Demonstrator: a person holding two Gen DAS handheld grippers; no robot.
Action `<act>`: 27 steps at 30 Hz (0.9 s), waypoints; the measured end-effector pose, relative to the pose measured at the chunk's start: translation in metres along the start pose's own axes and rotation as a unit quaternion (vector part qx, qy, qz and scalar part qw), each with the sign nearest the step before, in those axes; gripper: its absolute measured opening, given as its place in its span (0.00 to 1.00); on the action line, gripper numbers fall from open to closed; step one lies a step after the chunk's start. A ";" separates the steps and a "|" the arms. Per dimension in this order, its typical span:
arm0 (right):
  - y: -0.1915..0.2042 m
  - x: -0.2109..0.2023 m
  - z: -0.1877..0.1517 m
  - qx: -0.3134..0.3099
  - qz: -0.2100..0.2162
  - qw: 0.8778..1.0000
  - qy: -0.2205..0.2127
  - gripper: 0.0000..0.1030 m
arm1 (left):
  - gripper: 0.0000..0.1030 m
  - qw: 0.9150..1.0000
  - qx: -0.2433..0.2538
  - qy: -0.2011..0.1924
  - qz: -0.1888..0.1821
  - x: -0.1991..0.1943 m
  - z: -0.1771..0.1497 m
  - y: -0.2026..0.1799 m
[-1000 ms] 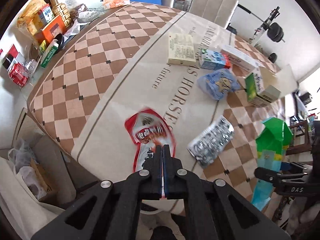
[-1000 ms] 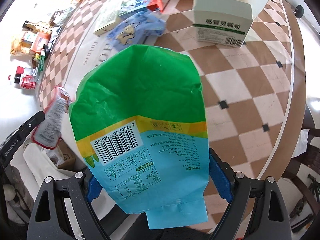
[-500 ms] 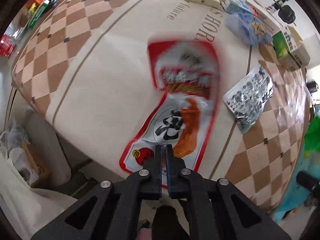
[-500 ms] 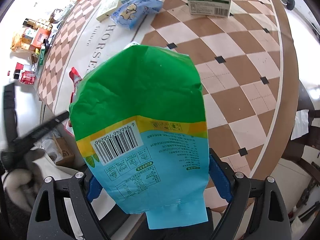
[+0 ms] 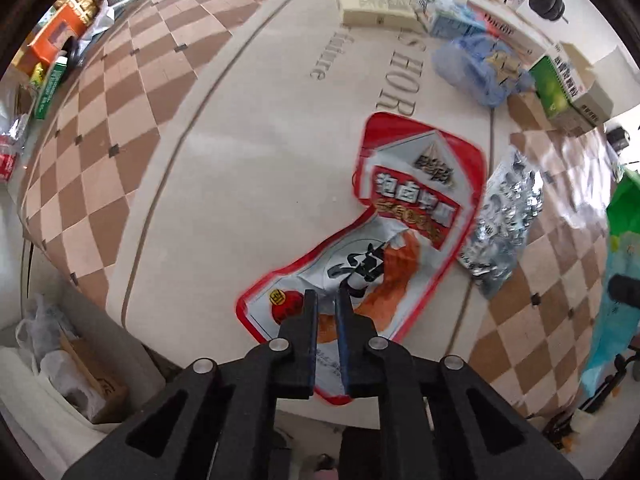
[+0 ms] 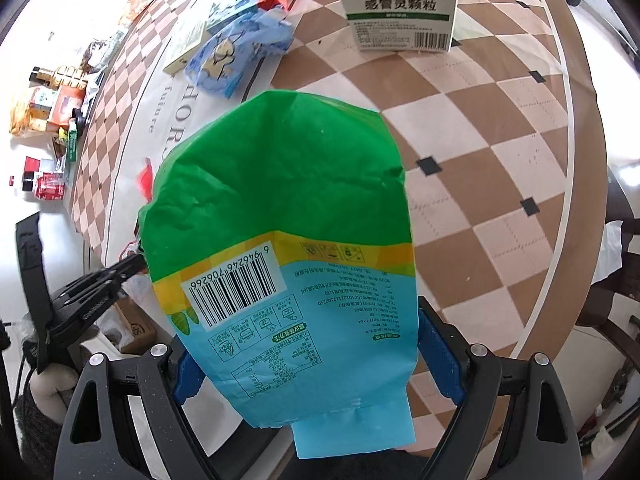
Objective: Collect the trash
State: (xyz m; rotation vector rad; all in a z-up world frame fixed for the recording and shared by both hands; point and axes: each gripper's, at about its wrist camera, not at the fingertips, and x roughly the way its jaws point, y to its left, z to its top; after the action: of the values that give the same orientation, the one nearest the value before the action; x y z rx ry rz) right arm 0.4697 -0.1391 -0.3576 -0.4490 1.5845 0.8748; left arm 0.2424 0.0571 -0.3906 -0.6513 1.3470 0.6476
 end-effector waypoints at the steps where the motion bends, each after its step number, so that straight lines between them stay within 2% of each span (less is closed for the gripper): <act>1: -0.002 0.000 0.001 0.003 0.000 1.000 0.001 0.88 | 0.11 1.000 0.008 0.007 -0.006 0.004 0.002 -0.002; 8: -0.011 0.004 0.014 0.020 0.006 1.000 0.005 0.88 | 0.12 0.999 0.024 0.008 -0.022 0.007 0.014 -0.005; 9: -0.011 0.004 0.015 0.021 0.007 1.000 0.004 0.88 | 0.15 0.999 0.023 0.013 -0.025 0.008 0.017 0.000; 11: -0.011 0.003 0.017 0.022 0.010 1.000 0.003 0.88 | 0.28 0.999 0.023 0.016 -0.023 0.005 0.017 0.004; 12: -0.011 0.003 0.019 0.023 0.011 1.000 0.002 0.88 | 0.48 0.999 0.026 0.012 -0.018 0.002 0.017 0.005; 13: -0.011 0.003 0.019 0.023 0.012 1.000 0.002 0.88 | 0.62 0.999 0.031 0.006 -0.009 -0.003 0.017 0.004; 15: -0.011 0.003 0.020 0.023 0.014 1.000 0.003 0.88 | 0.72 0.999 0.048 -0.016 0.008 -0.015 0.012 0.002; 18: -0.014 0.003 0.022 0.027 0.015 1.000 0.002 0.88 | 0.77 0.995 0.090 -0.031 0.042 -0.027 0.017 -0.007; 20: -0.016 0.004 0.022 0.031 0.018 0.999 0.003 0.88 | 0.80 0.990 0.127 -0.026 0.045 -0.025 0.020 -0.016; 25: -0.017 0.004 0.022 0.030 0.016 0.999 0.003 0.88 | 0.81 0.975 0.213 0.026 0.049 0.007 0.019 -0.041; 27: -0.018 0.004 0.022 0.029 0.015 0.999 0.004 0.88 | 0.82 0.967 0.241 0.048 0.068 0.024 0.018 -0.051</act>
State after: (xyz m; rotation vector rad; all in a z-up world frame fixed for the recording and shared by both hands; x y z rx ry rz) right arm 0.4965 -0.1338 -0.3668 -0.3888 1.6228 0.8488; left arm 0.2954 0.0377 -0.4094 -0.1990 1.5764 0.3747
